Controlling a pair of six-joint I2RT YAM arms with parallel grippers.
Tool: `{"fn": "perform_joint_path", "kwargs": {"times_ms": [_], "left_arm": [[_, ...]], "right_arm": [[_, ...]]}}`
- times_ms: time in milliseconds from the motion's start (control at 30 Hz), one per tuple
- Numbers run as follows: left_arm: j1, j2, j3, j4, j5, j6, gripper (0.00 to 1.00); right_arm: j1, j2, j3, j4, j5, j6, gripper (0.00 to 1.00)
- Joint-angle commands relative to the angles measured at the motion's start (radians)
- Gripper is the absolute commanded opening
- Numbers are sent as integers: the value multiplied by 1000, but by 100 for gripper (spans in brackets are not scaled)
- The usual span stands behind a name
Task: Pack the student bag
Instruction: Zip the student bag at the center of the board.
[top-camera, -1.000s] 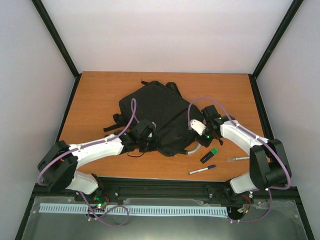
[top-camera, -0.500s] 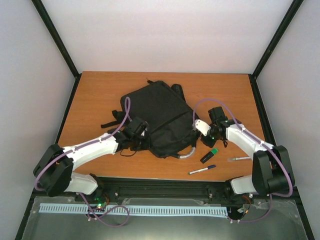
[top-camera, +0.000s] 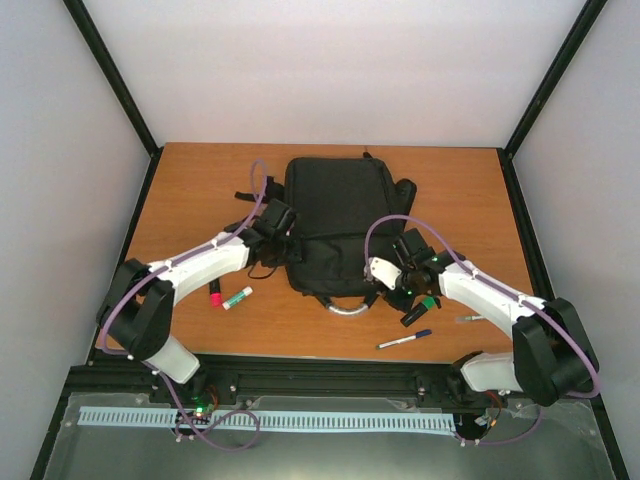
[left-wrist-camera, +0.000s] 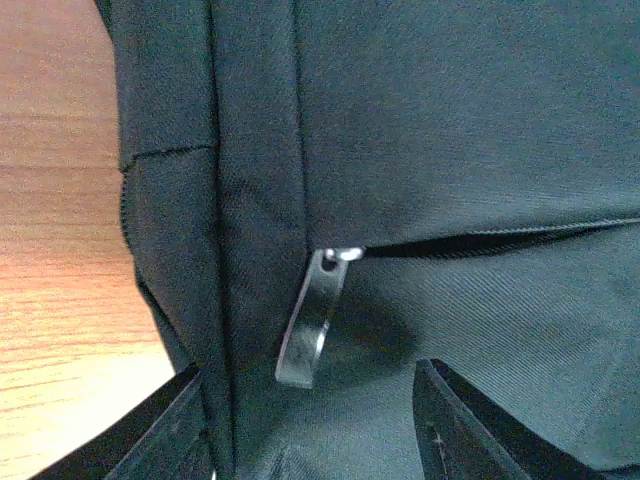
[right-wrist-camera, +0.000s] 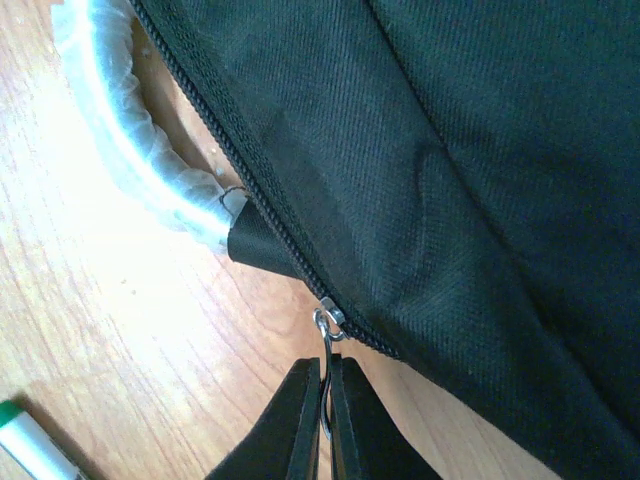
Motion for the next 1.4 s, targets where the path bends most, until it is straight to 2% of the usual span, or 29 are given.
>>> {"fn": "perform_joint_path", "kwargs": {"times_ms": [0, 200, 400, 667, 800, 1067, 1367], "left_arm": [[4, -99, 46, -70, -73, -3, 57], [0, -225, -66, -84, 39, -72, 68], [-59, -275, -154, -16, 148, -157, 68], [-173, -188, -181, 144, 153, -255, 68], [-188, -146, -166, 206, 138, -267, 69], [-215, -8, -82, 266, 206, -288, 69], [-216, 97, -74, 366, 256, -352, 66]], "right_arm": [[12, 14, 32, 13, -68, 67, 3], [51, 46, 78, 30, -72, 86, 3], [102, 113, 154, 27, -96, 110, 3], [141, 147, 164, 26, -101, 113, 3], [141, 133, 141, 23, -115, 109, 3], [141, 130, 135, 28, -124, 112, 3], [141, 138, 147, 33, -135, 120, 3]]}}
